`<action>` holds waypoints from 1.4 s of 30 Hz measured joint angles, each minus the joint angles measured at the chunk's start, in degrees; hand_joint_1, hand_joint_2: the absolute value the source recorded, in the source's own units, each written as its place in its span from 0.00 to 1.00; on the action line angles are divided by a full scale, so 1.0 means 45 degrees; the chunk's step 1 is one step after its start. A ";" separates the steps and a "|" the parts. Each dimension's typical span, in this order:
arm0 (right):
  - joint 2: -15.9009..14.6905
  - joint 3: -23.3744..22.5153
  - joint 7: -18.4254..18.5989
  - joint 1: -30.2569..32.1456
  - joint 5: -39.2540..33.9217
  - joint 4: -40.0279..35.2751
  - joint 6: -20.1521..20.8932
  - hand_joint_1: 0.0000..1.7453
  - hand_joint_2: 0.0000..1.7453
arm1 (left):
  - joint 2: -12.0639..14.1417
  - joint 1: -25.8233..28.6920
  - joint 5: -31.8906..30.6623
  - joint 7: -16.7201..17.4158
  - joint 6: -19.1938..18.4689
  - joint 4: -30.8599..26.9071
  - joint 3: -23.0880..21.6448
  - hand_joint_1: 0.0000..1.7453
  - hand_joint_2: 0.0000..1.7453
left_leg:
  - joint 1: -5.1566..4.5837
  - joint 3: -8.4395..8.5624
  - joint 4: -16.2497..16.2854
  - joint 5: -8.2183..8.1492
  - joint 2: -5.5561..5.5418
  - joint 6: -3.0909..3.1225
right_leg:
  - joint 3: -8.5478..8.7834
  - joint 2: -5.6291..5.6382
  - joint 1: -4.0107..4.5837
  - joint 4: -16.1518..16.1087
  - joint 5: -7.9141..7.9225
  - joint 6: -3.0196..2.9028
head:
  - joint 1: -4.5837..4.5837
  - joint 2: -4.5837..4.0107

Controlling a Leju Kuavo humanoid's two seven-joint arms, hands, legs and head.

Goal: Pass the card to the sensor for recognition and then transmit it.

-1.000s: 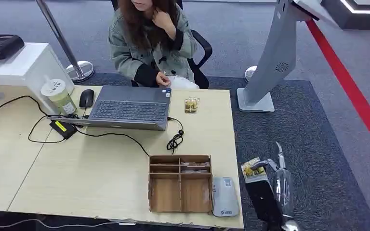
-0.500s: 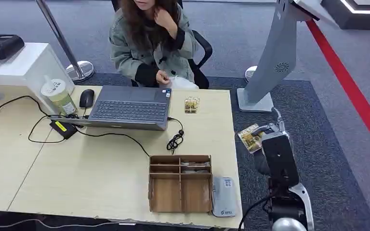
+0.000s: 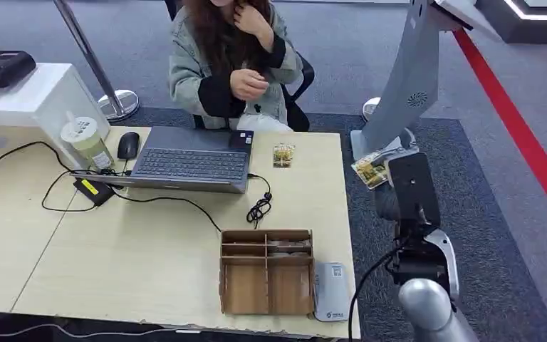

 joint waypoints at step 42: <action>0.1462 0.1438 -0.1311 -0.2341 -0.1918 0.4099 -0.0709 0.00 1.00 | 0.0160 -0.0020 -0.0534 -0.0087 -0.0330 -0.0102 -0.0092 0.00 1.00 | 0.0009 -0.0008 0.0000 0.0004 -0.0011 -0.0007 | -0.0007 -0.0008 0.0010 0.0008 -0.0001 -0.0001 | 0.0000 0.0000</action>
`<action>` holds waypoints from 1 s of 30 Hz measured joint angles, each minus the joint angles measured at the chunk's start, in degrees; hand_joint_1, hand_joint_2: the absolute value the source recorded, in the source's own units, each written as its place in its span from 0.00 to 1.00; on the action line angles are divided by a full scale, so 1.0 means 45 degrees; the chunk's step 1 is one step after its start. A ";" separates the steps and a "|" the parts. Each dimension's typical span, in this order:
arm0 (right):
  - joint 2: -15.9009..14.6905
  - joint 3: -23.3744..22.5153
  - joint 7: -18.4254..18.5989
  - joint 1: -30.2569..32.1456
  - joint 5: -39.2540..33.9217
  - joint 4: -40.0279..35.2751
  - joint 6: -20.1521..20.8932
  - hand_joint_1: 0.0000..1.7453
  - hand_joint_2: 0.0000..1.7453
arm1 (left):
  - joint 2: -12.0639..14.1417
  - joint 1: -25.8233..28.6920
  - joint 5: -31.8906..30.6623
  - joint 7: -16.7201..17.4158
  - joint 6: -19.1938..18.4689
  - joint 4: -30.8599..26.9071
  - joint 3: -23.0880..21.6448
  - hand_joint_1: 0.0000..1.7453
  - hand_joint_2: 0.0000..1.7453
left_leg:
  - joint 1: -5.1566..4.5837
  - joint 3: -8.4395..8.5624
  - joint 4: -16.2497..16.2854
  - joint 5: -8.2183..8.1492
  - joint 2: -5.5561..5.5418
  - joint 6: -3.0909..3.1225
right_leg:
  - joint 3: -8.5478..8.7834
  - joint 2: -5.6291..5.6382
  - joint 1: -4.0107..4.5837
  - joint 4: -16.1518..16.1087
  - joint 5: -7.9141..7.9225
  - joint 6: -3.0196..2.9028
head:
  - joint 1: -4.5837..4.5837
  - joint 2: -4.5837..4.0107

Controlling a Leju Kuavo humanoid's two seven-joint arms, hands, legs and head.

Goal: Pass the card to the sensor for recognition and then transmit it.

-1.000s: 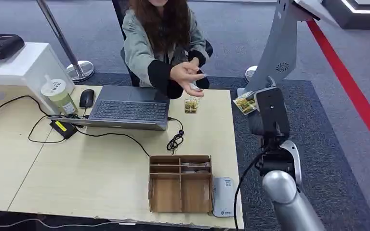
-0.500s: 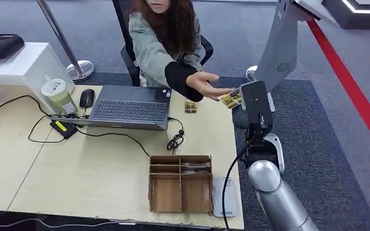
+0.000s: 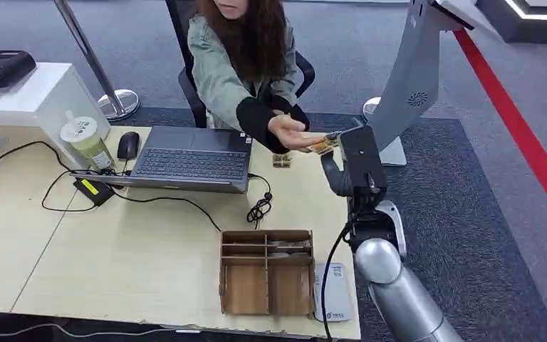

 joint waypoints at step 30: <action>-0.1161 0.0918 -0.2448 0.6095 0.4191 -0.6277 -0.1201 0.00 1.00 | -0.0326 0.0253 0.1195 0.0330 0.1336 -0.0223 0.0583 0.00 1.00 | -0.0007 0.0027 0.0000 -0.0032 0.0007 0.0002 | 0.0009 0.0002 -0.0002 -0.0012 -0.0028 -0.0020 | 0.0000 0.0000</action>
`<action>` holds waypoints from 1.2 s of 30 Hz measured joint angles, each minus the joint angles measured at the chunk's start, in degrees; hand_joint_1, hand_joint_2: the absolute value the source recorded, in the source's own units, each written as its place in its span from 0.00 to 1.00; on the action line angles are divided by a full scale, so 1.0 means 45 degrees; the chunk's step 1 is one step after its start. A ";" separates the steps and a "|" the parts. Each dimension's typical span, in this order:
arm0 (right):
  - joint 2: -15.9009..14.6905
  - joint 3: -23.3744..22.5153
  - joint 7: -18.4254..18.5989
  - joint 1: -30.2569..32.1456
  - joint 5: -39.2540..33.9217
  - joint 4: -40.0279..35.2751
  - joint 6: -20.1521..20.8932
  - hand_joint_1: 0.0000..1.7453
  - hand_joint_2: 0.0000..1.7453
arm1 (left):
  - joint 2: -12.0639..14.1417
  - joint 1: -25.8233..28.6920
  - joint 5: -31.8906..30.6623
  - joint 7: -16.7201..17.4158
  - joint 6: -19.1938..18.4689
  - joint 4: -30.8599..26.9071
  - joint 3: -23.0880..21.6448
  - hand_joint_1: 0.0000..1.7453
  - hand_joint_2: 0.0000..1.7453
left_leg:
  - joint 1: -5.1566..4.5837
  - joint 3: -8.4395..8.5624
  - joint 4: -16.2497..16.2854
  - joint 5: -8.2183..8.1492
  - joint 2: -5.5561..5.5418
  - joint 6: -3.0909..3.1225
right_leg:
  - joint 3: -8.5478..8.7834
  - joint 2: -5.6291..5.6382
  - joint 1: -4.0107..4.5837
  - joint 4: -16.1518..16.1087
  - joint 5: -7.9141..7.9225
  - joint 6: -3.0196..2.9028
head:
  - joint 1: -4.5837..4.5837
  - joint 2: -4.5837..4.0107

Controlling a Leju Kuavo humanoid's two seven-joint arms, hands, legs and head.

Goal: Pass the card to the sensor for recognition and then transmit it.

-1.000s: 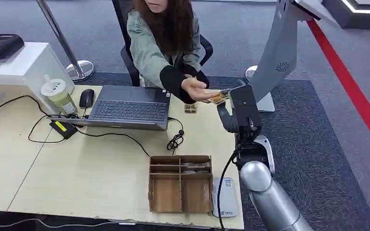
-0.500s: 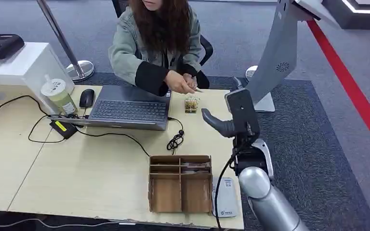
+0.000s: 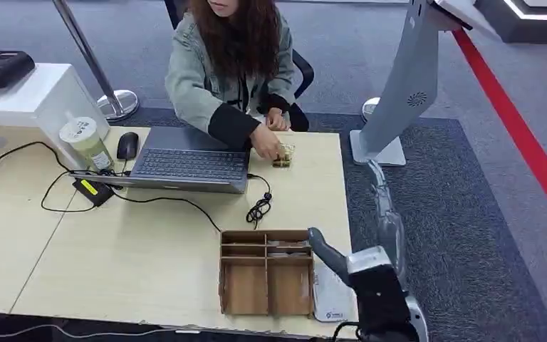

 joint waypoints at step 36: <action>-0.0510 -0.0520 -0.3856 0.3101 -0.5401 0.0744 -0.1611 0.00 1.00 | -0.0383 0.0089 0.0286 -0.0010 0.0699 0.0267 0.0432 0.00 1.00 | -0.0007 0.0009 -0.0001 0.0004 0.0006 0.0000 | 0.0004 0.0003 -0.0009 0.0004 0.0000 0.0000 | -0.0005 0.0000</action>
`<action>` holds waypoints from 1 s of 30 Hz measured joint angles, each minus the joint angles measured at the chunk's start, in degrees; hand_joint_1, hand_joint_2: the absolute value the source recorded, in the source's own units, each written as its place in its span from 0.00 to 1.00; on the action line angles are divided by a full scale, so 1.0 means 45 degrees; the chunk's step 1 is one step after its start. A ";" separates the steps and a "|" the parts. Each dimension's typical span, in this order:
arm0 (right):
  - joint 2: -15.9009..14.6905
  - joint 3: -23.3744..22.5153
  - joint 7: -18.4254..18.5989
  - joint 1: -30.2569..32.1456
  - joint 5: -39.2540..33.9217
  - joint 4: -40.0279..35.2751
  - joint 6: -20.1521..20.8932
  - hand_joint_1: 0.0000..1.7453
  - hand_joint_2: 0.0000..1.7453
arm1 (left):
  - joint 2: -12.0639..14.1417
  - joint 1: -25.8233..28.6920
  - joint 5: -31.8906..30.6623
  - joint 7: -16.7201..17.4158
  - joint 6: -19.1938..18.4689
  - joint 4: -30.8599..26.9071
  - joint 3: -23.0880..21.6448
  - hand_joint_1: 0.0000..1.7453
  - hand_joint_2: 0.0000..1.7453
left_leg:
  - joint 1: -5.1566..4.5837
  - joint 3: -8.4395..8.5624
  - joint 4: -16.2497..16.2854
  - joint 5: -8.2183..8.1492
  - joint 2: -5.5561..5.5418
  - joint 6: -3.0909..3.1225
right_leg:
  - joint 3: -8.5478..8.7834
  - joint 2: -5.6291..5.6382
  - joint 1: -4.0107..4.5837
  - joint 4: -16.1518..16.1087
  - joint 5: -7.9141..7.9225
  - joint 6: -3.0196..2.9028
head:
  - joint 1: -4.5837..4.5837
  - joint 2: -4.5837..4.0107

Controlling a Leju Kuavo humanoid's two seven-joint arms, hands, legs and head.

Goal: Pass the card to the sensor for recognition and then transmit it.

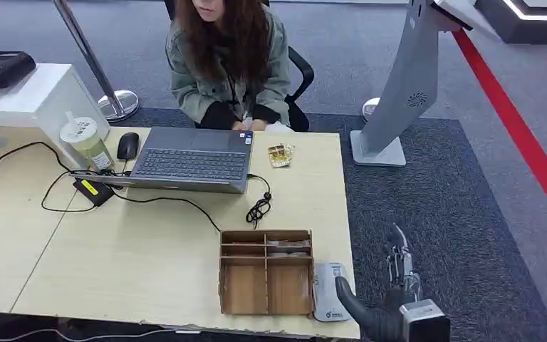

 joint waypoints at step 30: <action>0.0248 0.0219 -0.0393 -0.0270 -0.1073 0.1214 0.0291 0.00 1.00 | -0.0005 -0.0003 0.0049 -0.0044 -0.0015 0.0029 -0.0024 0.00 1.00 | -0.0002 0.0003 0.0000 0.0000 -0.0001 0.0000 | 0.0004 0.0000 -0.0002 0.0000 0.0000 0.0000 | 0.0000 0.0000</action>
